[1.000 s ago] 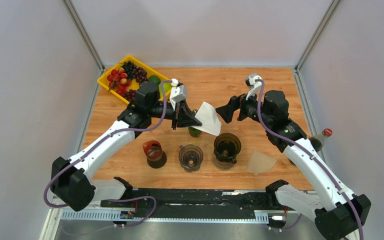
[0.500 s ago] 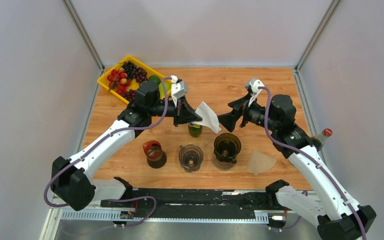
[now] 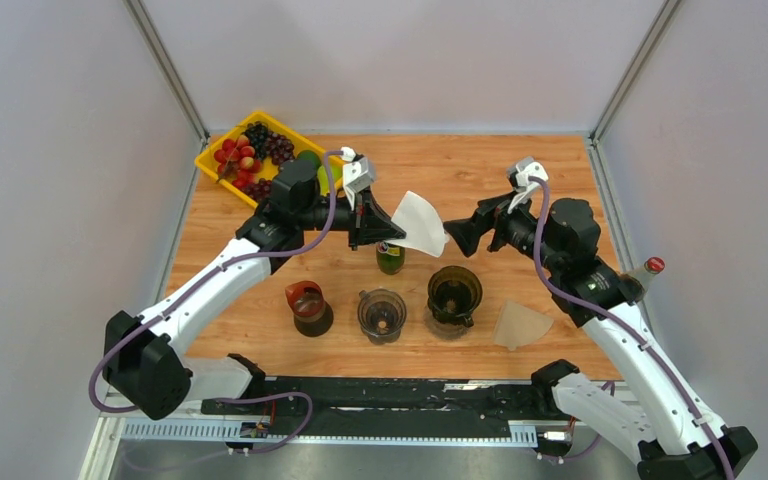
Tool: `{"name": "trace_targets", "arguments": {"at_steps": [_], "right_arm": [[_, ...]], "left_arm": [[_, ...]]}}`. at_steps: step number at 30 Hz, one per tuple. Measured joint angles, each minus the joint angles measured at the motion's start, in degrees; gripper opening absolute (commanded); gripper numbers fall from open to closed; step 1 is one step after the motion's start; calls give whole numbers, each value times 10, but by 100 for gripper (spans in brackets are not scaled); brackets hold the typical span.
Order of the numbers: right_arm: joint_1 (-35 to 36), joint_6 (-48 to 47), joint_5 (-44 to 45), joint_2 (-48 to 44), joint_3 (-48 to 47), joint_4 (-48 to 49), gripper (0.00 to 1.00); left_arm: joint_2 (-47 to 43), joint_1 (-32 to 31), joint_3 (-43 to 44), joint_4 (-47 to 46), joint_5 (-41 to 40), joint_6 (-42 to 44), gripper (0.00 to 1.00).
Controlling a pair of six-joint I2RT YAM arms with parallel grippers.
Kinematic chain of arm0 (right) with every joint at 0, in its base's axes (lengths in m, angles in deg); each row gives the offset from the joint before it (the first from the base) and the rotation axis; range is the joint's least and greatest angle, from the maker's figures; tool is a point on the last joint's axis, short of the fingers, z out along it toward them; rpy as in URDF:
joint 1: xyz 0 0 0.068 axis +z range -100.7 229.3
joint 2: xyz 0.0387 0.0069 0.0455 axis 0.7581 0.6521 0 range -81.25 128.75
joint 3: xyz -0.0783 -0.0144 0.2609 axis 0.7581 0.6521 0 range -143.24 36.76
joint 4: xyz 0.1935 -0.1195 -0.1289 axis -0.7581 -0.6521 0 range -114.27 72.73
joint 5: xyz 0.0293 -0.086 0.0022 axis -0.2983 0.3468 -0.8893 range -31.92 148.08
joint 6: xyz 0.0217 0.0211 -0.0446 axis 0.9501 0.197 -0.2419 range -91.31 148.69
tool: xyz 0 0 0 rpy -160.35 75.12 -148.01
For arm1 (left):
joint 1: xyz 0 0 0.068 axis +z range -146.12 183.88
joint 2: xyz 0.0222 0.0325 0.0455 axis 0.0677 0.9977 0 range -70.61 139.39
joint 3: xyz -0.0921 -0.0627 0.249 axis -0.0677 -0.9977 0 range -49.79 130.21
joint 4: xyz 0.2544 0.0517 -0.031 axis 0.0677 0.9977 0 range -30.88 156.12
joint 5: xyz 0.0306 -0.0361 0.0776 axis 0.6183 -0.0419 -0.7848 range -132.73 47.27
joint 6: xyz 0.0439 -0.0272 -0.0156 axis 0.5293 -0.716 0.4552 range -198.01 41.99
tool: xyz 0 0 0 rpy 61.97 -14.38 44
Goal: Place the coffee filter in the dripper
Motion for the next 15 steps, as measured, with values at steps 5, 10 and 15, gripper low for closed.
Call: {"name": "trace_targets", "arguments": {"at_steps": [5, 10, 15], "right_arm": [[0, 2, 48, -1, 1, -7, 100], [0, 4, 57, -3, 5, -15, 100], [0, 7, 61, -3, 14, -20, 100]], "left_arm": [[-9, 0, 0, -5, 0, 0, 0], [-20, 0, 0, -8, 1, 1, 0], [-27, 0, 0, -8, 7, 3, 0]]}}
